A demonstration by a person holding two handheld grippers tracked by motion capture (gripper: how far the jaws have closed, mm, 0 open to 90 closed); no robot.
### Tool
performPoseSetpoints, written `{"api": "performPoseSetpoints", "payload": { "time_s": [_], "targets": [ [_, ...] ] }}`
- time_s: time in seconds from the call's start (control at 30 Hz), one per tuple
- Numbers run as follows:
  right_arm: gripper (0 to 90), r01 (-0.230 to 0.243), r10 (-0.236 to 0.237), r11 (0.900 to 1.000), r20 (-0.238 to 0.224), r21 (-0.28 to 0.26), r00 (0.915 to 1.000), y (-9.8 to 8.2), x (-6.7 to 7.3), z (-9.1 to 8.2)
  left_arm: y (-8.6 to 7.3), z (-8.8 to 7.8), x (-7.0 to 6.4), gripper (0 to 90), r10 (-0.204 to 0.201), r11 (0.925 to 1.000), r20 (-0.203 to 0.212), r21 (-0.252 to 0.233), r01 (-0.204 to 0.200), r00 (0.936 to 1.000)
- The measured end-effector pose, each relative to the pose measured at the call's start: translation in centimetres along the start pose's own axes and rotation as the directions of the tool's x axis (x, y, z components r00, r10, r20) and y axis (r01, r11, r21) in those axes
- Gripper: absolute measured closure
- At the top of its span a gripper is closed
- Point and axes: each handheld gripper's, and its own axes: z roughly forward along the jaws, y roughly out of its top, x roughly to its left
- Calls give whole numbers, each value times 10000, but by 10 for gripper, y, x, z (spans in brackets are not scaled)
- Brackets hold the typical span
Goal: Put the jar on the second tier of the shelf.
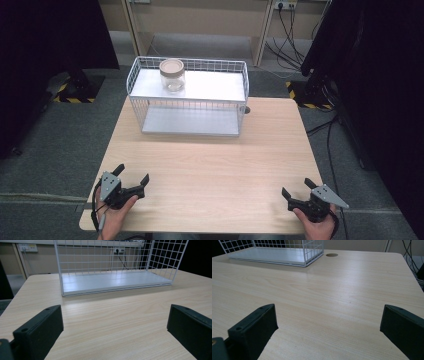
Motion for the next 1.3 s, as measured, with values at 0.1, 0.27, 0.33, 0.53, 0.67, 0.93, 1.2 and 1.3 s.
{"api": "performPoseSetpoints", "payload": {
  "time_s": [0.1,0.27,0.33,0.53,0.67,0.93,1.2,1.3],
  "targets": [
    [12,3,-3,10000,4,6,10000,0,0,0,-1,-1,2,0,-2,10000,-71,39,2,10000],
    [12,4,-4,10000,3,6,10000,0,0,0,-5,-4,6,0,-55,10000,-247,58,57,9997],
    [12,6,-6,10000,4,5,10000,0,0,0,-6,-4,7,0,-101,9999,-279,71,103,9996],
    [12,-1,1,10000,-5,2,10000,0,0,0,-8,-4,9,0,-125,9999,-343,76,128,9993],
    [12,-12,12,10000,-13,0,10000,0,0,0,-8,-4,9,0,-133,9999,-350,79,136,9993],
    [12,22,-22,10000,-19,21,10000,0,0,0,-8,-5,7,2,-79,10000,-472,5,79,9989],
    [11,34,-34,10000,-34,36,10000,0,0,0,-8,-5,7,6,-101,9999,-564,-91,96,9984],
    [12,9,-9,10000,-32,33,10000,0,0,0,-8,-6,7,6,-99,9999,-559,-100,93,9984]
  ]
}}
